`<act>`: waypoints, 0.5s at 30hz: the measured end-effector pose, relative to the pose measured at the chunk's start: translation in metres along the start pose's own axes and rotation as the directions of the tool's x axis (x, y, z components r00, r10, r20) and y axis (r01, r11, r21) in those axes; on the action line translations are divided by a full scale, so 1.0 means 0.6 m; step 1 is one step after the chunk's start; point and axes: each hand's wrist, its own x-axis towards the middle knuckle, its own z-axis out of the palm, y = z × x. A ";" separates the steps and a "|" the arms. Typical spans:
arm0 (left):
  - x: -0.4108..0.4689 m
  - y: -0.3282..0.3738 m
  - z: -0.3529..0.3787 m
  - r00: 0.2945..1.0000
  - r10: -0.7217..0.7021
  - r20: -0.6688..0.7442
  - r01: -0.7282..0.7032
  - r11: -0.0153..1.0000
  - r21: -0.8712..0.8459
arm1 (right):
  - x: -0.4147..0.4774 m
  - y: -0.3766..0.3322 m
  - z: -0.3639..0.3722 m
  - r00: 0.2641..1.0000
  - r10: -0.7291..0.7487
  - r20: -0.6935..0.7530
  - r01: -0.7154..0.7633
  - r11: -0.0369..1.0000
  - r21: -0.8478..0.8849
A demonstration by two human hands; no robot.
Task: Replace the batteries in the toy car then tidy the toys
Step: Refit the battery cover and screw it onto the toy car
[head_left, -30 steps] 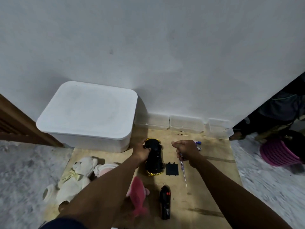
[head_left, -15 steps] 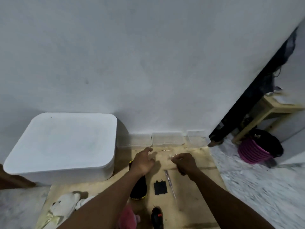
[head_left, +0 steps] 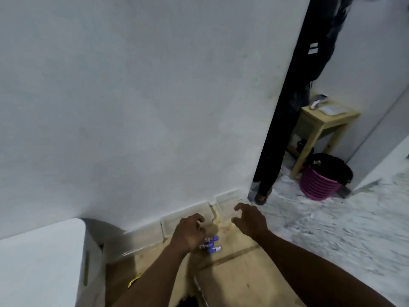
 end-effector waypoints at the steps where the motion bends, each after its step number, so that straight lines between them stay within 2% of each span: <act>1: 0.018 0.012 0.008 1.000 0.006 0.013 -0.006 1.000 0.017 | 0.016 0.010 -0.007 1.000 -0.013 0.017 0.014 0.999 -0.052; 5: 0.080 0.053 0.039 0.997 0.065 0.046 -0.069 0.994 0.090 | 0.065 0.040 -0.024 0.992 -0.119 0.051 0.128 0.958 -0.257; 9: 0.133 0.081 0.070 0.991 0.106 0.080 -0.122 0.966 0.230 | 0.104 0.056 -0.019 0.968 -0.205 0.145 0.249 0.858 -0.450; 15: 0.179 0.095 0.097 0.982 0.143 0.123 -0.182 0.889 0.421 | 0.135 0.059 -0.010 0.916 -0.329 0.229 0.399 0.708 -0.582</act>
